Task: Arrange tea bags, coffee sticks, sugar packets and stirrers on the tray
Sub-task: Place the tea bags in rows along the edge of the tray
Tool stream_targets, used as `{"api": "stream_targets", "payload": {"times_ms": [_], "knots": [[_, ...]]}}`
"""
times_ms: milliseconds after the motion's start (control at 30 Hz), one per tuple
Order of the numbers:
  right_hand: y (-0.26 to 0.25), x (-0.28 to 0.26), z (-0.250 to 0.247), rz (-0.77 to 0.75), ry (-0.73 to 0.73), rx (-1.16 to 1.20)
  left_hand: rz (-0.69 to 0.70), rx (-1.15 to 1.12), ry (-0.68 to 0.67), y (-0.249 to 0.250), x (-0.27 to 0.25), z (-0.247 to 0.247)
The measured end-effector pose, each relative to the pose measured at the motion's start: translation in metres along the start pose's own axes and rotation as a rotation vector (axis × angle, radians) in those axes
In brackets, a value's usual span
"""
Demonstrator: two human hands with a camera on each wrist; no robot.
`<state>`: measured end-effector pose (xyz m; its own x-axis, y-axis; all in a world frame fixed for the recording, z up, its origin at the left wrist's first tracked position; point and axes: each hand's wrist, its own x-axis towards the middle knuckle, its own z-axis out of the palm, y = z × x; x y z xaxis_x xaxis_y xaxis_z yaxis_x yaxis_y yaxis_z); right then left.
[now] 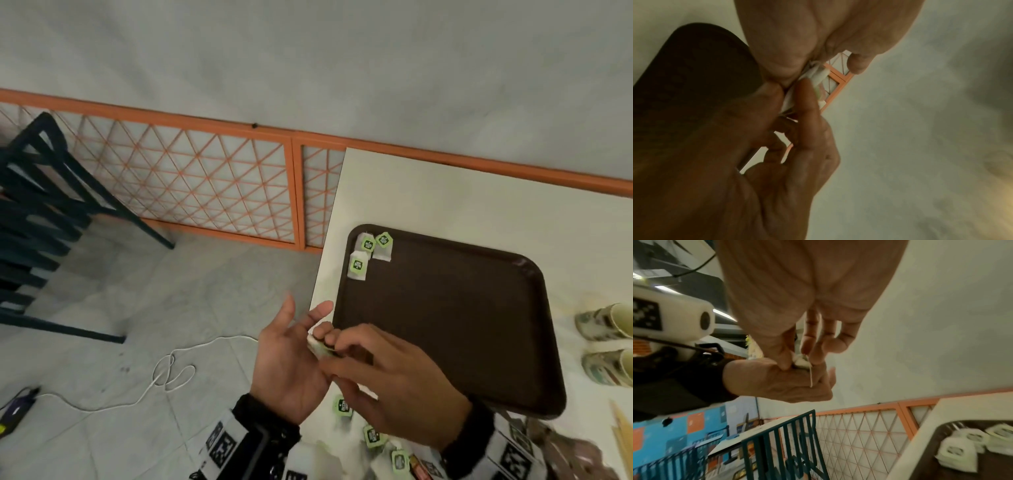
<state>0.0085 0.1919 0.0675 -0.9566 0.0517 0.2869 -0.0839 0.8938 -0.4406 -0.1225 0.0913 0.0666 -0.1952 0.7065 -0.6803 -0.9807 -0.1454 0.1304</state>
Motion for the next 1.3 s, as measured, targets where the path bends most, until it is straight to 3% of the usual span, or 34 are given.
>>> {"api": "stream_targets", "payload": {"times_ms": [67,233,333,433,633,733,900,1100,1200,1300], "knots": [[0.002,-0.009,-0.001,0.09,0.098,0.12,-0.008,0.048,-0.016,-0.005,-0.004,0.005],[-0.005,-0.022,-0.022,0.675,0.258,0.571,-0.056,0.26,-0.077,-0.02,-0.009,0.009],[-0.007,-0.031,-0.028,0.796,0.257,0.714,-0.069,0.375,-0.101,-0.03,-0.012,0.011],[-0.005,-0.037,-0.037,0.873,0.267,0.812,0.025,0.611,-0.144,-0.039,-0.014,0.009],[-0.015,-0.042,-0.045,0.947,0.227,0.777,0.165,0.772,-0.05,-0.051,-0.01,0.006],[-0.015,-0.046,-0.04,0.96,0.209,0.615,0.139,0.718,-0.044,-0.056,-0.01,0.006],[-0.009,-0.048,-0.046,0.878,0.241,0.616,0.069,0.603,-0.059,-0.056,-0.013,0.005],[-0.008,-0.048,-0.053,0.91,0.166,0.845,0.173,0.834,-0.134,-0.053,-0.015,-0.001],[-0.008,-0.046,-0.053,0.897,0.218,0.84,0.147,0.88,-0.176,-0.053,-0.016,-0.001],[-0.007,-0.045,-0.057,0.893,0.225,0.978,0.138,0.921,-0.192,-0.052,-0.015,0.0]]}}
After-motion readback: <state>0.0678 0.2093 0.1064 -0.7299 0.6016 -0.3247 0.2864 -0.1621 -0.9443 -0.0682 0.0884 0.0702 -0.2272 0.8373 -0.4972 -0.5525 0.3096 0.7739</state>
